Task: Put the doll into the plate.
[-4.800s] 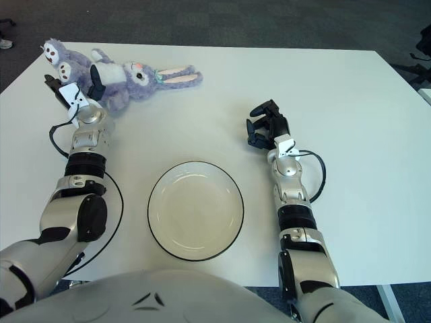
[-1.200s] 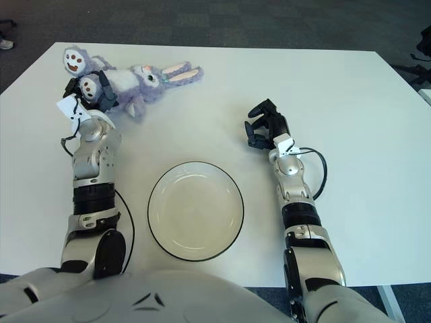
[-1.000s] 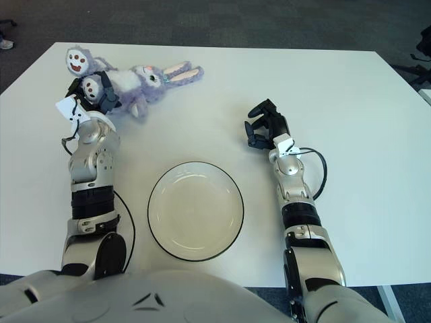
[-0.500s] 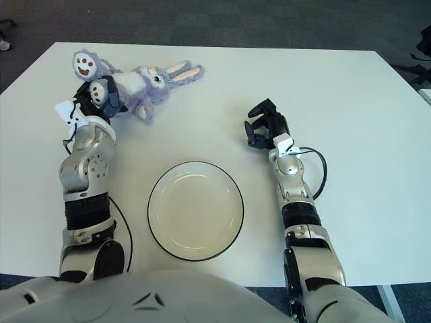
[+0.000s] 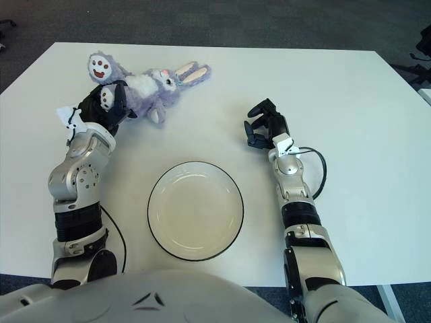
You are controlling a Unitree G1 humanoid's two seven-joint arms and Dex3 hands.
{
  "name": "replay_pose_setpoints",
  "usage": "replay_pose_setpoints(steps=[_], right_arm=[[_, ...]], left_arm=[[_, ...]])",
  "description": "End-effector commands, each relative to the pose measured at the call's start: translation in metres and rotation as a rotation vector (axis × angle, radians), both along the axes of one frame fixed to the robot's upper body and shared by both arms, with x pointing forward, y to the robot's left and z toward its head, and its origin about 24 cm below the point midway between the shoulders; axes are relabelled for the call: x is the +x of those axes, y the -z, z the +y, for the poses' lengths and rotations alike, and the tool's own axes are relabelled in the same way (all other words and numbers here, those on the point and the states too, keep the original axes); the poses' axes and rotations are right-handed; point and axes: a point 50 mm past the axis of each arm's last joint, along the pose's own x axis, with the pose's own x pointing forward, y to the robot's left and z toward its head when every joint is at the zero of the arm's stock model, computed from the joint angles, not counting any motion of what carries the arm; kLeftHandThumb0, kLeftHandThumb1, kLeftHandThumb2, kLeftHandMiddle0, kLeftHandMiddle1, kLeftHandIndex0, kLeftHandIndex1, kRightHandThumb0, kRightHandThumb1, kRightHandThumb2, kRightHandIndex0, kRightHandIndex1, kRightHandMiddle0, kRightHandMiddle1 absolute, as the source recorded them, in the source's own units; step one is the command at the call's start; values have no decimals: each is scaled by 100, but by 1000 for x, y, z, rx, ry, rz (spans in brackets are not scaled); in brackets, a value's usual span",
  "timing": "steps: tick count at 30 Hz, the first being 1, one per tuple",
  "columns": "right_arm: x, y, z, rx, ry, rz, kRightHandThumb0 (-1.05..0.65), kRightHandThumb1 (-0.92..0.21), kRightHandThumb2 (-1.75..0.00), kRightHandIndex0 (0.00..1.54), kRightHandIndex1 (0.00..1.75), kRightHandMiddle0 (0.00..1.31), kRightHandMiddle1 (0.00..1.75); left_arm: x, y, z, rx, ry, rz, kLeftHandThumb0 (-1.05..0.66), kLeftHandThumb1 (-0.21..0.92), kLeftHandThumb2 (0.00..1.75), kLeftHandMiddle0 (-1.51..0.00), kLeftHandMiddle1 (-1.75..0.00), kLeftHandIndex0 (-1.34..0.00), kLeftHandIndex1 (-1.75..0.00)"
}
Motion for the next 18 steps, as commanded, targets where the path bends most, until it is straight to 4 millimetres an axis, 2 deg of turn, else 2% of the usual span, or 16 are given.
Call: replay_pose_setpoints(steps=[1, 18], right_arm=[[-9, 23, -3, -23, 7, 106, -1, -53, -108, 36, 175, 34, 174], [-9, 23, -3, -26, 14, 114, -1, -57, -102, 33, 175, 31, 174]], left_arm=[[-3, 1, -6, 6, 89, -6, -44, 49, 78, -102, -175, -79, -128], [-9, -1, -15, 84, 368, -70, -43, 51, 80, -116, -175, -72, -136]])
